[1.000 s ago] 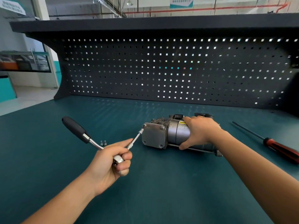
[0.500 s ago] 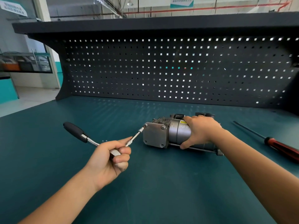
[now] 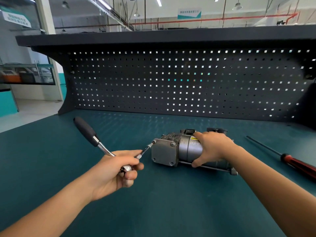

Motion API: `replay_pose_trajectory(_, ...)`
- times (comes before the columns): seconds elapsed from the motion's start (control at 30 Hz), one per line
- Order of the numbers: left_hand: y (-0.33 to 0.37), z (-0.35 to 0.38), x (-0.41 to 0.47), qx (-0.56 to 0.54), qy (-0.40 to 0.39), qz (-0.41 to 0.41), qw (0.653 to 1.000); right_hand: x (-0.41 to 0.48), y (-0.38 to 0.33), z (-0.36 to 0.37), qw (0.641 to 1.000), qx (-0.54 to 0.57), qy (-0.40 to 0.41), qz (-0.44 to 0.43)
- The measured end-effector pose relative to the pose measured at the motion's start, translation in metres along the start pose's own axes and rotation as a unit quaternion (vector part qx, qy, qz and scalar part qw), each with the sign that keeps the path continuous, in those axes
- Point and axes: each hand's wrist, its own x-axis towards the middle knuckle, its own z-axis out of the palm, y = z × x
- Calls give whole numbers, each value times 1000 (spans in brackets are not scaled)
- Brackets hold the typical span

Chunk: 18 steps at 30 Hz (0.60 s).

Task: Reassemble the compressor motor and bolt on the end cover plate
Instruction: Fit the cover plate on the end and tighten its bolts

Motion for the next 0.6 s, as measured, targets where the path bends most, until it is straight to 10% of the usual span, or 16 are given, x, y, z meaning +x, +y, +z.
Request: replay_pose_trajectory(0.6,13,6,2,131,22,-3,991,3,4,2,1000,6,-3,-12)
